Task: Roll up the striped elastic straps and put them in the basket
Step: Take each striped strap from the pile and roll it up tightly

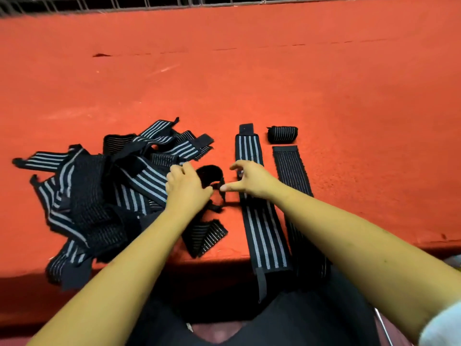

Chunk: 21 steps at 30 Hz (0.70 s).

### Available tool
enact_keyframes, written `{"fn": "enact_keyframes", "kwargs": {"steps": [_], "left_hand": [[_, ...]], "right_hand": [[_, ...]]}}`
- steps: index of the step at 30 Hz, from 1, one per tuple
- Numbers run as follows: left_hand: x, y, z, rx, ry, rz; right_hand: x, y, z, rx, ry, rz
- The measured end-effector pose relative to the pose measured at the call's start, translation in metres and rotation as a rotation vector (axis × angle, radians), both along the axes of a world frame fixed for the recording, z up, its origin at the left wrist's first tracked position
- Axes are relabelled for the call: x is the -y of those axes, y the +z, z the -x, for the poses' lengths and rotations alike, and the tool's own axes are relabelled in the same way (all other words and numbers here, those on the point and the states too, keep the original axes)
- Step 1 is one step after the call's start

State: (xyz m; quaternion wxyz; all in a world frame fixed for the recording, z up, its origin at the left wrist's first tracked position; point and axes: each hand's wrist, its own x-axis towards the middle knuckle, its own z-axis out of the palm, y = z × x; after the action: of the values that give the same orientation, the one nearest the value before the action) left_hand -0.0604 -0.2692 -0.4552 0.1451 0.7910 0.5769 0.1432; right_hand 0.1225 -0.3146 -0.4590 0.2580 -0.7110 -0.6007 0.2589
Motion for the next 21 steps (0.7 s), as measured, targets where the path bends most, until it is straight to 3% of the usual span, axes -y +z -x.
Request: {"fn": "enact_keyframes", "kwargs": {"steps": [2,5,9,11,14,15,18,21], "left_hand": [[-0.009,-0.004,0.014,0.052,0.032,0.152],[-0.014,-0.001,0.025,0.182,-0.055,0.167],[-0.011,0.015,0.029,0.568,-0.154,0.294],[-0.007,0.024,0.028,0.737,-0.168,0.369],[-0.002,0.037,0.024,0.929,-0.204,0.447],[-0.001,0.038,0.023,0.958,-0.215,0.460],[0.009,0.042,0.016,0.976,-0.250,0.446],[0.019,0.037,0.011,0.961,-0.283,0.512]], "right_hand": [[-0.002,-0.004,0.018,-0.035,0.029,0.001],[-0.003,-0.008,0.036,-0.002,0.065,-0.057],[-0.004,-0.004,0.041,-0.101,0.022,-0.204],[0.002,0.008,0.039,-0.321,0.015,-0.160],[0.018,0.032,0.036,-0.839,0.057,0.064],[0.023,0.037,0.034,-0.877,0.099,0.081],[0.034,0.046,0.025,-0.731,0.155,-0.043],[0.036,0.053,0.012,-0.712,0.052,-0.136]]}}
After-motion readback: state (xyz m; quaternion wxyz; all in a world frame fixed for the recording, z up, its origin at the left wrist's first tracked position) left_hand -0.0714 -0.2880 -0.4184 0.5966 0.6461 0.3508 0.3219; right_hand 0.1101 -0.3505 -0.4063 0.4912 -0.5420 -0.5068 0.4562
